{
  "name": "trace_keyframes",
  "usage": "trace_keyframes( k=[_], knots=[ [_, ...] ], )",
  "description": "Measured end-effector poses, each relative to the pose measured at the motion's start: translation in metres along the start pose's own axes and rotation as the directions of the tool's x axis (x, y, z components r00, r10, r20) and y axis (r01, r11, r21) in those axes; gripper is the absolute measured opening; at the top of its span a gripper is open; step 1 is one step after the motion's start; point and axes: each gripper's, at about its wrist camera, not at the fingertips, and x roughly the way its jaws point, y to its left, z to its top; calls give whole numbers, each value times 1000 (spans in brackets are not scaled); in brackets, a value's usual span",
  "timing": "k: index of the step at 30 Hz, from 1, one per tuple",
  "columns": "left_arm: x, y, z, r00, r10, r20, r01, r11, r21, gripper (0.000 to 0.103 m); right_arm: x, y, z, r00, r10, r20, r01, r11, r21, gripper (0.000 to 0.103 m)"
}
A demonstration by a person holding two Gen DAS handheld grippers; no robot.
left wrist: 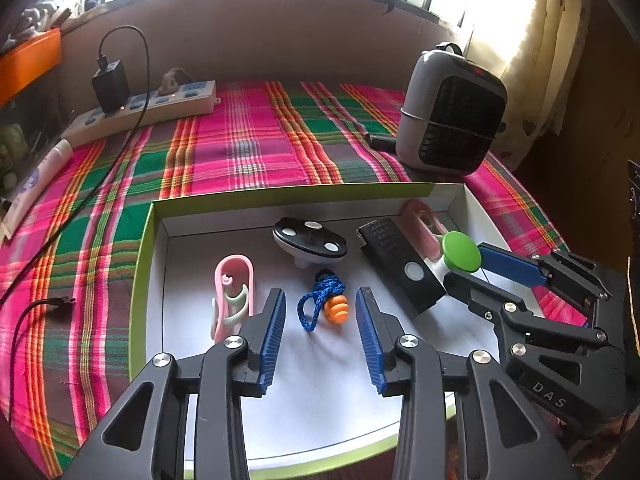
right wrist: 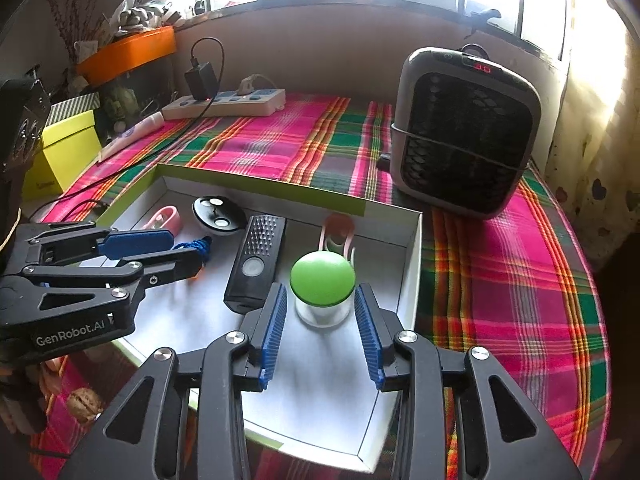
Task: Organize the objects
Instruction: 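Open the left gripper to drop the orange toy while the right releases the mushroom in the box, then withdraw both grippers from the box toward the walnuts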
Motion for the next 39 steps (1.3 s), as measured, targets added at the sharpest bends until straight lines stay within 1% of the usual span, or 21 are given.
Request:
trace_keyframes(
  k=[10, 29, 36, 39],
  knots=[
    [-19, 3, -7, 1000, -7, 28, 8, 1000, -18, 37, -11, 5, -4, 1000, -4, 24, 3, 1000, 4, 37],
    [-51, 3, -24, 998, -9, 65, 11, 1000, -27, 37, -37, 12, -13, 998, -3, 62, 2, 1000, 19, 37],
    [-65, 7, -41, 997, 8, 76, -6, 1000, -30, 37, -46, 13, -23, 998, 15, 66, -18, 999, 34, 37],
    [-72, 12, -50, 996, 7, 86, -3, 999, -51, 37, -49, 13, -28, 997, 25, 66, -28, 999, 43, 37]
  ],
)
